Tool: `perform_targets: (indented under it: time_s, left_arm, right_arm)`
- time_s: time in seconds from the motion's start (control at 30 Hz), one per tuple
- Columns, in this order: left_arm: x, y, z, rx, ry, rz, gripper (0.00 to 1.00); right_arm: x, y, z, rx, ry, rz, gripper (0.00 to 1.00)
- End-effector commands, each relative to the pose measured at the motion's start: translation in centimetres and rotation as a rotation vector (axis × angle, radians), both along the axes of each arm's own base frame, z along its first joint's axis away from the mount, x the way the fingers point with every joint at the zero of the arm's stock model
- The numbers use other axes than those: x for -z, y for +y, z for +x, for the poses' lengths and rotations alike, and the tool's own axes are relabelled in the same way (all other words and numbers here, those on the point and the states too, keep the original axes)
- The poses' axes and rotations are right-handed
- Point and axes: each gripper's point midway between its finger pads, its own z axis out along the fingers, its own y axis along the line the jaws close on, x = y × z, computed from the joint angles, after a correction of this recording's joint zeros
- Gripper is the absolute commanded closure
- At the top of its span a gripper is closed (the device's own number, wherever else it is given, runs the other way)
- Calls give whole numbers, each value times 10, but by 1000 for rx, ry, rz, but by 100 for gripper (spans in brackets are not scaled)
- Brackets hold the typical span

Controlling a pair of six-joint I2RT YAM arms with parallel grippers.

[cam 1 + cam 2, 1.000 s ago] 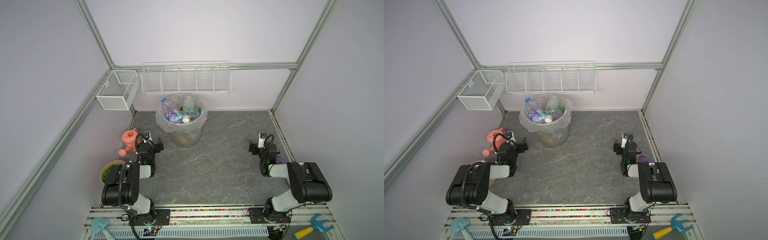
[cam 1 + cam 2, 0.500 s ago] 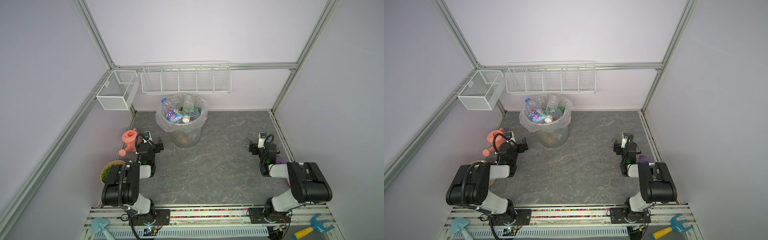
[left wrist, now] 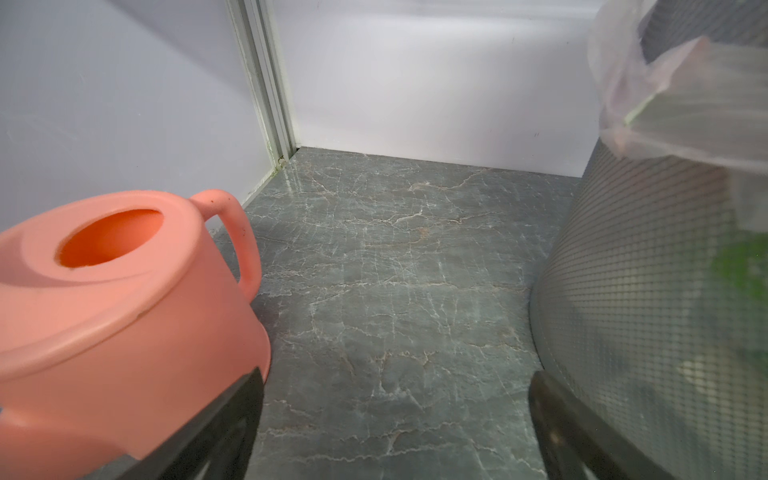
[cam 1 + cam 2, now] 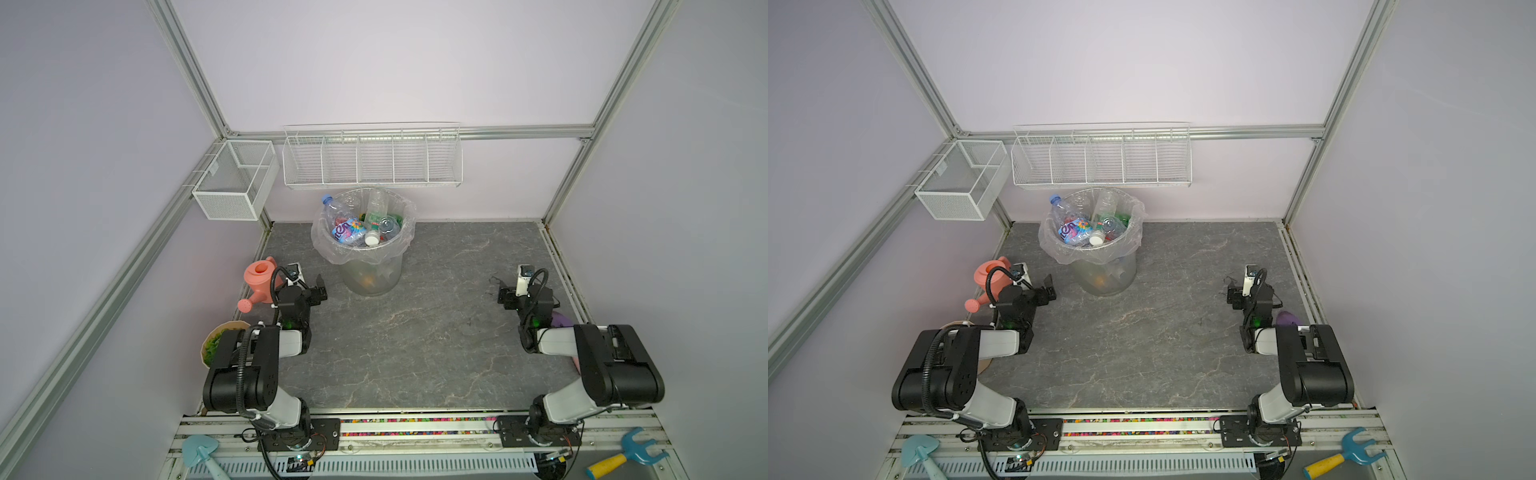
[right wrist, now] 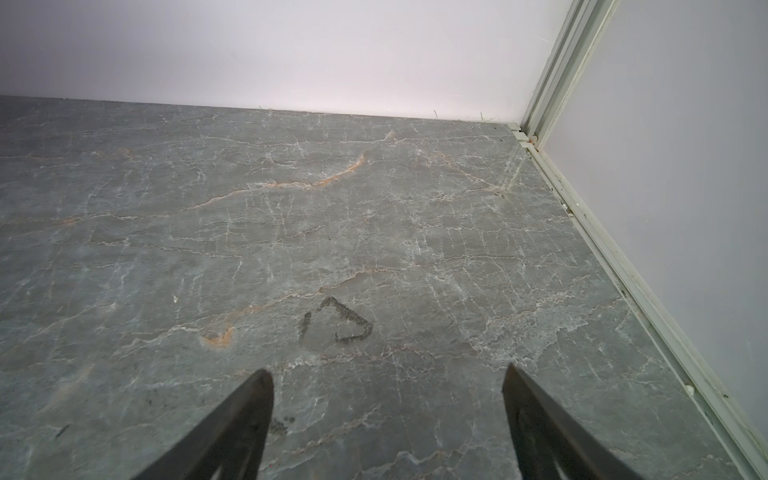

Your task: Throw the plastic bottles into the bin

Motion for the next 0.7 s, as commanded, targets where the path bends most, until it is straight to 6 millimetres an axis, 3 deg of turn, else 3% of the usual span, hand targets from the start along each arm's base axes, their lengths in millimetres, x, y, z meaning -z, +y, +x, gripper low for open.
perform_targets:
  time_s: [0.0,0.67]
  left_arm:
    - [5,-1,-1,4,13,-5,1]
    - [4,-1,-1,3,10,-7,1]
  right_arm:
    - [1,2,-3,-8,4,8,11]
    - [1,2,-3,-7,4,8,11]
